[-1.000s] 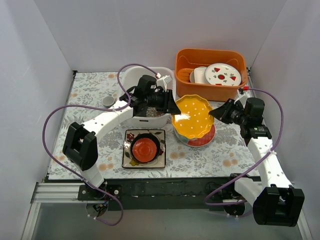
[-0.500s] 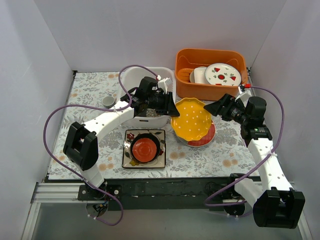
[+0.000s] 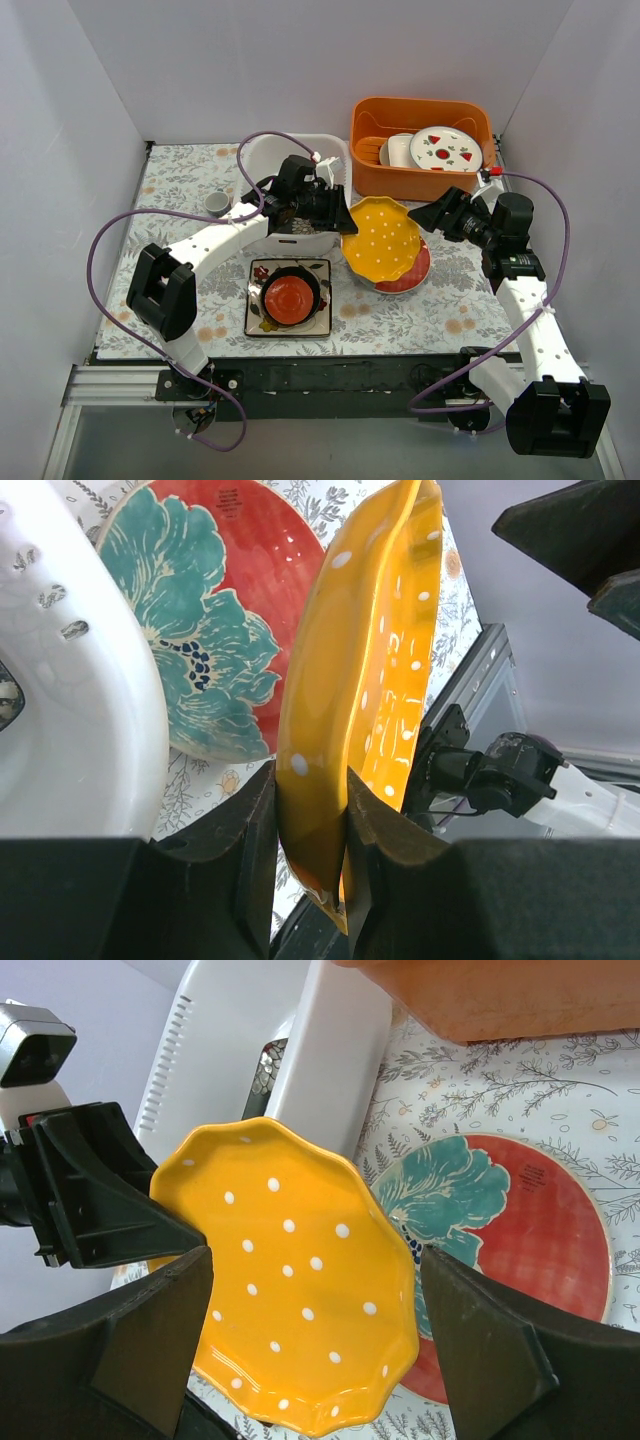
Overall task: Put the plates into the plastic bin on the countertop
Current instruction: Place the plate in the plastic bin.
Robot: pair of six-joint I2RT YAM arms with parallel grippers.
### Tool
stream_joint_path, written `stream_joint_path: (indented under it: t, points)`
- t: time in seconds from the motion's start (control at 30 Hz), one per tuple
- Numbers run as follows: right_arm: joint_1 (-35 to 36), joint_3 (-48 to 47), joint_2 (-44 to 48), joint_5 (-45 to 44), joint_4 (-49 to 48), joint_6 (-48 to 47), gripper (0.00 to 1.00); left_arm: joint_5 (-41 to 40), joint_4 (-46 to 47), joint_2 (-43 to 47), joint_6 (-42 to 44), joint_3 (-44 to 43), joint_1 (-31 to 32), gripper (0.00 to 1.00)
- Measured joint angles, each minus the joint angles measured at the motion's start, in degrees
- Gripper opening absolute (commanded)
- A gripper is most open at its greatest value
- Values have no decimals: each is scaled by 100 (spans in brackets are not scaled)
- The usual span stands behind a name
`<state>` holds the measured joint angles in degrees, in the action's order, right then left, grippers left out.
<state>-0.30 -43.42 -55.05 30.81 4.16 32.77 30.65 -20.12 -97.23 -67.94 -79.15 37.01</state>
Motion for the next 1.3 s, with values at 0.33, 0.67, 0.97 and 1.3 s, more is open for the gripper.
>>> stream_joint_path:
  t: [0.33, 0.67, 0.97, 1.3]
  points:
    - [0, 0, 0, -22, 0, 0, 91, -378, -9, 4, 61, 4, -2, 0]
    - [0, 0, 15, -61, 42, -33, 92, -651, -216, 35, 157, 4, -55, 0]
    - [0, 0, 26, -66, 46, -70, 92, -761, -262, 164, 212, 4, -249, 0]
    - [0, 0, 26, -66, 46, -109, 92, -656, -144, 511, 103, 4, -817, 0]
